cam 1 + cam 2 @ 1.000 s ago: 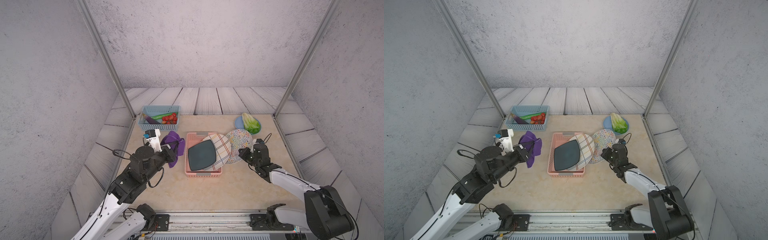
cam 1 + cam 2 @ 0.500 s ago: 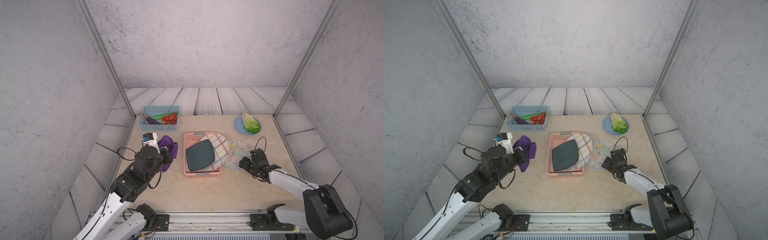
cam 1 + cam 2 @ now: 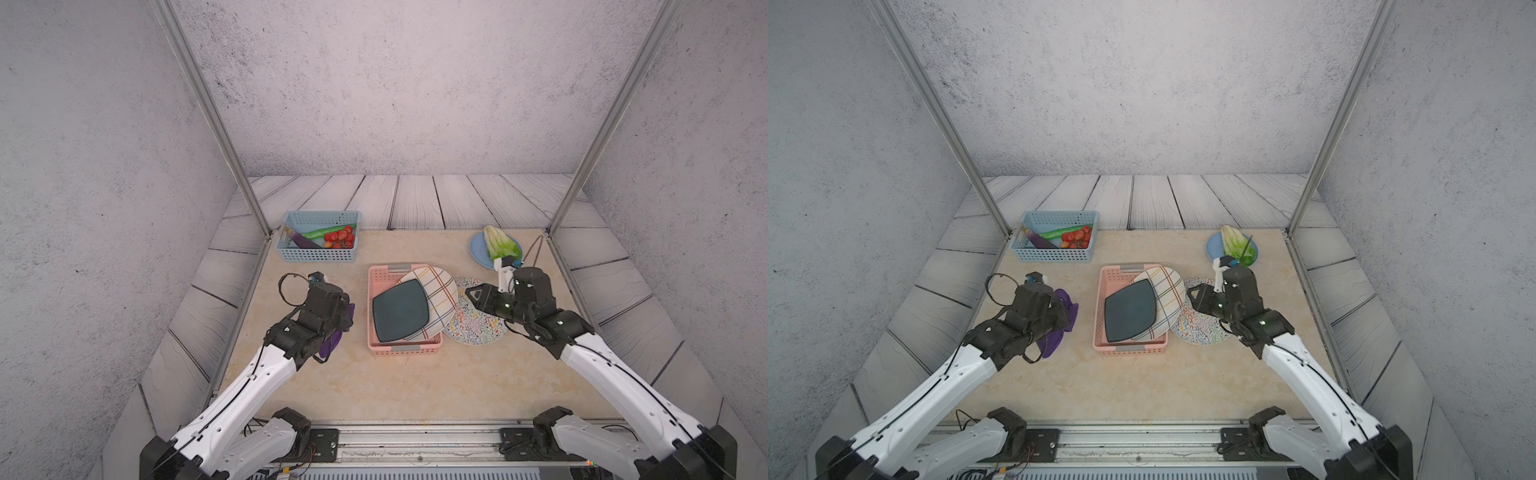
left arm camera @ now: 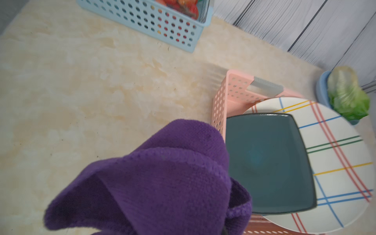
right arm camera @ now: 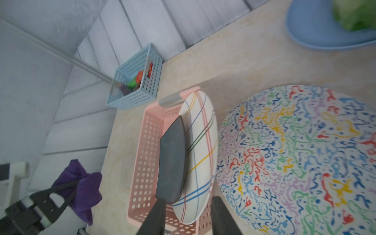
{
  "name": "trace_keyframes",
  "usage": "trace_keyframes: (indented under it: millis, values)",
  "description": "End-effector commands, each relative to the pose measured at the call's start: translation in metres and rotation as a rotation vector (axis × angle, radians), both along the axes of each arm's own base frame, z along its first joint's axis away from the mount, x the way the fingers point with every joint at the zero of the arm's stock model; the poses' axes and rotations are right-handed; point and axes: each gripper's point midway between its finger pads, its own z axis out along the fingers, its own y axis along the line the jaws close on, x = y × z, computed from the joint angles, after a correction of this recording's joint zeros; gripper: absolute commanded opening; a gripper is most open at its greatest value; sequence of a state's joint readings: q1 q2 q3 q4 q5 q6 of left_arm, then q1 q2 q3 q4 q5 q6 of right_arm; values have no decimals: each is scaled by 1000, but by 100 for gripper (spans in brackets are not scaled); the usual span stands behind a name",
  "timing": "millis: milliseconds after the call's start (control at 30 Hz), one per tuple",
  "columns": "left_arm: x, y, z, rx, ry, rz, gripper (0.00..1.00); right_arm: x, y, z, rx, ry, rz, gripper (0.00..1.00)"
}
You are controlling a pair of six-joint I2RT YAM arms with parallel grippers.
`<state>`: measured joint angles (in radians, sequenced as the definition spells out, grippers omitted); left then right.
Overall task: Wipe the wet plate dry
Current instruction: Pick up the plate from the bin.
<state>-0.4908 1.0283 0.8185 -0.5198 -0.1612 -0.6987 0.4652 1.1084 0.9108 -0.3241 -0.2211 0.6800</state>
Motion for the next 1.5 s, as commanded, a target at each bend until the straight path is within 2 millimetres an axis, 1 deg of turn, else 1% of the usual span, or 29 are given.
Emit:
trace_keyframes:
  millis: [0, 67, 200, 333, 467, 533, 633, 667, 700, 800, 867, 933, 1033, 1100, 1167, 1267, 1333, 1367, 1467]
  values:
    - [5, -13, -20, -28, 53, -51, 0, -9, 29, -25, -108, 81, 116, 37]
    - [6, -20, -33, -40, 89, -68, 0, 2, 37, -43, -171, 133, 127, 38]
    - [7, -33, -49, -80, 114, -110, 0, 18, 51, -72, -243, 200, 166, 45]
    - [10, -42, -63, -97, 151, -136, 0, 25, 59, -100, -301, 273, 190, 46]
    - [13, -54, -79, -129, 196, -165, 0, 24, 71, -127, -324, 325, 220, 49]
    - [15, -61, -86, -153, 206, -179, 0, 20, 81, -142, -326, 361, 247, 50]
    - [17, -66, -95, -171, 224, -186, 0, 12, 101, -161, -240, 428, 284, 51]
    - [17, -67, -96, -176, 227, -186, 0, 12, 108, -165, -194, 436, 283, 51]
    - [17, -68, -98, -183, 229, -188, 0, 12, 112, -165, -159, 435, 285, 51]
    - [16, -72, -97, -209, 220, -196, 0, 18, 125, -148, -61, 387, 294, 49]
    - [15, -72, -95, -217, 213, -198, 0, 21, 129, -141, -27, 367, 286, 49]
    - [13, -71, -93, -219, 205, -200, 0, 23, 131, -144, -18, 366, 268, 49]
    - [12, -67, -86, -215, 175, -192, 0, 26, 126, -164, -52, 380, 232, 45]
    - [11, -63, -79, -208, 152, -183, 0, 26, 123, -170, -67, 384, 223, 37]
    - [8, -56, -68, -190, 126, -175, 0, 27, 122, -167, -65, 368, 221, 27]
    - [4, -43, -45, -156, 69, -158, 0, 31, 122, -144, -52, 304, 226, 8]
    - [2, -36, -17, -143, 0, -154, 0, 32, 124, -121, -28, 251, 237, 0]
    - [-1, -33, 2, -141, -46, -165, 0, 32, 126, -101, 0, 215, 249, 0]
    - [-8, -40, 54, -190, -186, -245, 0, 28, 130, -56, 78, 136, 273, 0]
